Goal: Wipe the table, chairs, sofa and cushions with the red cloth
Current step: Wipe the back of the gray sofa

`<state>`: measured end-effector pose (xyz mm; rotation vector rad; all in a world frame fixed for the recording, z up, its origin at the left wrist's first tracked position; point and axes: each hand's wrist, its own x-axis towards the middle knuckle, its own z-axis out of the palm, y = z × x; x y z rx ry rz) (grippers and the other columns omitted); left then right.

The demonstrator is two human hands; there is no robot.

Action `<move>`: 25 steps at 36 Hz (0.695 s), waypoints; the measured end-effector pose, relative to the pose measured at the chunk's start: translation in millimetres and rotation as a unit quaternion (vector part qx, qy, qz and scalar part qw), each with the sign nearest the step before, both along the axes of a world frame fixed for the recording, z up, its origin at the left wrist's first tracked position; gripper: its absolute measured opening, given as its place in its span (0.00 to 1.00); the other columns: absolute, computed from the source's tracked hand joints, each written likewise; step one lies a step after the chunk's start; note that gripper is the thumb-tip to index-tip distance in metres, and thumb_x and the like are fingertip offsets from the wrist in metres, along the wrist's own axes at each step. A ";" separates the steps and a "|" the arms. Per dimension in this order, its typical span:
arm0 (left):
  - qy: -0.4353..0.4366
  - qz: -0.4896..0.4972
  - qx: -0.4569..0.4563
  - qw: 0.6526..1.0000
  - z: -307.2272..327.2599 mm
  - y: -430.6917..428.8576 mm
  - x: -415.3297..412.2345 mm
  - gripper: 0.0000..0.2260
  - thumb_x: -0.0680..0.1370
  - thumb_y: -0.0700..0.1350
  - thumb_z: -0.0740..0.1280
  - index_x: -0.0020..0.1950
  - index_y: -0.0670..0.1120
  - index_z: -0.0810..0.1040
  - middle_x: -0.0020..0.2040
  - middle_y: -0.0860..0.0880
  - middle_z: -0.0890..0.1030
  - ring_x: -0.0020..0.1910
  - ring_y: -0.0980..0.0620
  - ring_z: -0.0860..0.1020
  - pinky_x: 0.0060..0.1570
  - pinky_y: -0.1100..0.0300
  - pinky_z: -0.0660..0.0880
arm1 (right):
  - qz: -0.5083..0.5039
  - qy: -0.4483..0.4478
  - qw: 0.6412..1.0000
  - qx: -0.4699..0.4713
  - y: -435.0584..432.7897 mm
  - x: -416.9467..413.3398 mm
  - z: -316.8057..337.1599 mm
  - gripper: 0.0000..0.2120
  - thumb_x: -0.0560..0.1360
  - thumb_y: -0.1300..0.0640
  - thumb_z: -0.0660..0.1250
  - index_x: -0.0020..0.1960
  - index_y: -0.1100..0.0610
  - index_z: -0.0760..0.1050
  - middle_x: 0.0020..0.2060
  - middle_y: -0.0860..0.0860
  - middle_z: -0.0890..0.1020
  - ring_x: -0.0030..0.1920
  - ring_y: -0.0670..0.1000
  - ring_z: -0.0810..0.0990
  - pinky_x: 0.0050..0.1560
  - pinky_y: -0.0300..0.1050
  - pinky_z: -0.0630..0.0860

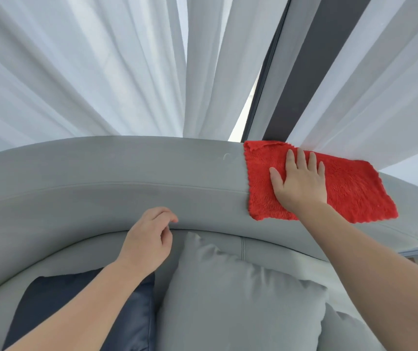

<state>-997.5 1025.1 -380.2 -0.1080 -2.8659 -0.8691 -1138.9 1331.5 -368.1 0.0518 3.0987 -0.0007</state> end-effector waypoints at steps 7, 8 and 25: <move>-0.017 0.020 -0.002 1.000 0.0 -20.2 6.2 0.13 0.69 0.28 0.66 0.47 0.42 0.81 0.49 0.50 0.80 0.49 0.54 0.75 0.49 0.63 0.70 | 0.007 0.008 1.000 -0.005 -42.7 -3.7 -2.9 0.37 0.77 0.36 0.39 0.77 0.59 0.53 0.76 0.59 0.57 0.76 0.63 0.52 0.75 0.61 0.50; -0.022 0.021 -0.003 1.000 0.0 -24.0 7.7 0.13 0.69 0.28 0.66 0.47 0.43 0.81 0.49 0.50 0.80 0.49 0.53 0.76 0.49 0.62 0.71 | 0.001 0.007 1.000 -0.006 -47.2 -3.9 -3.2 0.37 0.77 0.37 0.39 0.77 0.59 0.53 0.76 0.59 0.57 0.76 0.63 0.52 0.75 0.61 0.50; -0.091 0.069 -0.003 0.993 -4.0 -93.9 39.3 0.13 0.73 0.32 0.62 0.52 0.45 0.80 0.52 0.54 0.79 0.52 0.53 0.76 0.50 0.61 0.71 | -0.007 0.005 1.000 0.003 -102.2 -8.5 -5.6 0.36 0.78 0.39 0.40 0.77 0.60 0.52 0.77 0.59 0.56 0.76 0.62 0.52 0.74 0.61 0.49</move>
